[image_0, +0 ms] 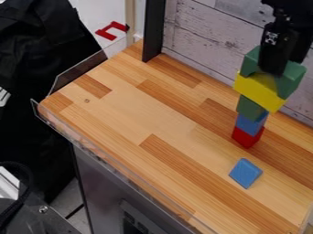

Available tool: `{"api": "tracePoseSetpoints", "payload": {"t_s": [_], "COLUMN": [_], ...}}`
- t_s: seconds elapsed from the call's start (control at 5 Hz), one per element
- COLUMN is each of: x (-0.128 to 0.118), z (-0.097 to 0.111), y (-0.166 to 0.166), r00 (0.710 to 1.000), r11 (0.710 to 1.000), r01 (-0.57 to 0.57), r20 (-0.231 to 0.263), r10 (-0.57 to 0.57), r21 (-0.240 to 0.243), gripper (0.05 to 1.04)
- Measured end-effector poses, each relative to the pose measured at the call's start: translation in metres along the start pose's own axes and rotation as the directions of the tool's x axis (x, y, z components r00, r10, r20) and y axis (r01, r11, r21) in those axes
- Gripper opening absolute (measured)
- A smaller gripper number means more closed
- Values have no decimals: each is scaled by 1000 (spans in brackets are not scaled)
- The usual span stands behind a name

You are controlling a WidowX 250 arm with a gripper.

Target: Put the green block and remove of the yellow rectangular

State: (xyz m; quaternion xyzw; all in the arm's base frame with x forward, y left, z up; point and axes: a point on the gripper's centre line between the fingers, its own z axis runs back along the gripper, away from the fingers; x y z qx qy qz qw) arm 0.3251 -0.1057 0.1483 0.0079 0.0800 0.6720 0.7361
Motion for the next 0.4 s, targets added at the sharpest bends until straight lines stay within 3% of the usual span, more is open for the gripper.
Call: {"api": "tracePoseSetpoints", "payload": {"t_s": [0.2,0.4], "x": [3,10], "z": [1,26], "y": [-1,-11], "r00": [1000,1000], "r11": [1000,998], "r01": [-4,-11], "r20": [7,25], "r10": [4,12], "r21": [-2,-64], "gripper": [999,999]}}
